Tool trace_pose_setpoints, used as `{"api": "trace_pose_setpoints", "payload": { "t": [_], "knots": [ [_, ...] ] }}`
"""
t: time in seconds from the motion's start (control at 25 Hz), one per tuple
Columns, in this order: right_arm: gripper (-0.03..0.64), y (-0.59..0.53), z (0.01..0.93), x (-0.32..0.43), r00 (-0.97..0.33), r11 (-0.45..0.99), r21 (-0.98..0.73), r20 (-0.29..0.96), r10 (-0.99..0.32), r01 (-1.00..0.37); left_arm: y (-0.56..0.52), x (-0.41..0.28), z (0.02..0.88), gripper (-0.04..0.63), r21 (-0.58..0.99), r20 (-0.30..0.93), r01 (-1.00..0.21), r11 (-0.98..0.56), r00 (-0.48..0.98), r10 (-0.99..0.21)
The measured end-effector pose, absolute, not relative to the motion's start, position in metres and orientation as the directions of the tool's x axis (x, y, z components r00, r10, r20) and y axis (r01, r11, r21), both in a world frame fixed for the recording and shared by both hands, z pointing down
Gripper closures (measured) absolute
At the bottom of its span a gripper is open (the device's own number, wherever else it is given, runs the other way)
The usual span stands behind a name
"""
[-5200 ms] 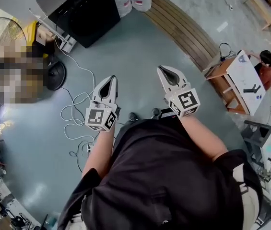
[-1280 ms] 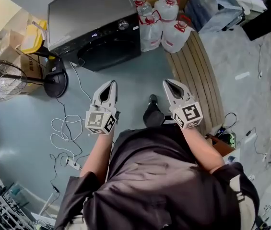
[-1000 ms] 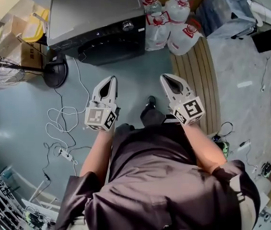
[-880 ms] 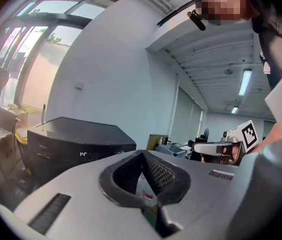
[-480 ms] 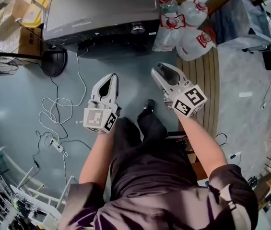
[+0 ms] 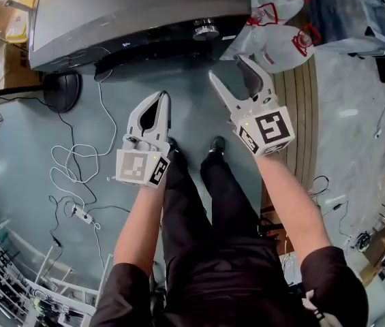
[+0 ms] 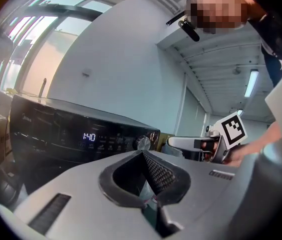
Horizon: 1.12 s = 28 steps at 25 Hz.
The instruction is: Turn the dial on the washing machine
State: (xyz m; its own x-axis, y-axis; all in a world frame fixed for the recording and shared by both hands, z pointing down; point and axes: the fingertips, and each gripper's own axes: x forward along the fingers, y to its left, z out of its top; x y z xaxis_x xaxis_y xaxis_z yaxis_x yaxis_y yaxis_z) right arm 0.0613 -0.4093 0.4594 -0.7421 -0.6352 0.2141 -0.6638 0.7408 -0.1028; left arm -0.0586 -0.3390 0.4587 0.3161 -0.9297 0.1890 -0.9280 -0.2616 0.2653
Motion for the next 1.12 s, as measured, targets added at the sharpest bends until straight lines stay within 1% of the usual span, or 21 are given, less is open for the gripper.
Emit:
{"api": "trace_pose_setpoints", "payload": {
  "t": [0.16,0.24,0.36,0.52,0.64,0.72,0.8,0.96,1.12],
  "knots": [
    [0.353,-0.433,0.471,0.045,-0.662,0.702,0.058,0.286,-0.693,-0.71,-0.358,-0.064,0.48,0.58,0.268,0.173,-0.912,-0.312,0.364,-0.915],
    [0.35,-0.443,0.476,0.037,-0.63,0.685,0.139,0.294,-0.718,-0.715,-0.367,-0.069,0.488,0.58,0.264,0.16,-0.903,-0.34,0.389,-0.907],
    [0.344,-0.457,0.485,0.029,-0.595,0.654,0.248,0.275,-0.755,-0.715,-0.382,-0.076,0.498,0.58,0.261,0.141,-0.894,-0.364,0.409,-0.902],
    [0.333,-0.467,0.49,0.02,-0.582,0.619,0.356,0.218,-0.783,-0.7,-0.395,-0.078,0.506,0.58,0.252,0.116,-0.885,-0.391,0.429,-0.896],
    [0.328,-0.467,0.496,0.01,-0.577,0.591,0.519,0.211,-0.789,-0.618,-0.401,-0.076,0.512,0.58,0.259,0.106,-0.875,-0.41,0.447,-0.888],
    [0.325,-0.468,0.502,0.005,-0.561,0.547,0.644,0.214,-0.799,-0.534,-0.402,-0.075,0.514,0.58,0.258,0.103,-0.871,-0.419,0.456,-0.884],
    [0.325,-0.472,0.503,0.006,-0.542,0.495,0.723,0.198,-0.817,-0.482,-0.401,-0.072,0.517,0.58,0.259,0.104,-0.865,-0.429,0.467,-0.878],
    [0.325,-0.476,0.506,0.006,-0.532,0.434,0.805,0.179,-0.828,-0.405,-0.39,-0.063,0.534,0.58,0.294,0.109,-0.84,-0.456,0.504,-0.857],
    [0.325,-0.479,0.518,0.008,-0.531,0.403,0.846,0.177,-0.829,-0.348,-0.39,-0.067,0.539,0.58,0.293,0.118,-0.858,-0.422,0.47,-0.875]
  ]
}}
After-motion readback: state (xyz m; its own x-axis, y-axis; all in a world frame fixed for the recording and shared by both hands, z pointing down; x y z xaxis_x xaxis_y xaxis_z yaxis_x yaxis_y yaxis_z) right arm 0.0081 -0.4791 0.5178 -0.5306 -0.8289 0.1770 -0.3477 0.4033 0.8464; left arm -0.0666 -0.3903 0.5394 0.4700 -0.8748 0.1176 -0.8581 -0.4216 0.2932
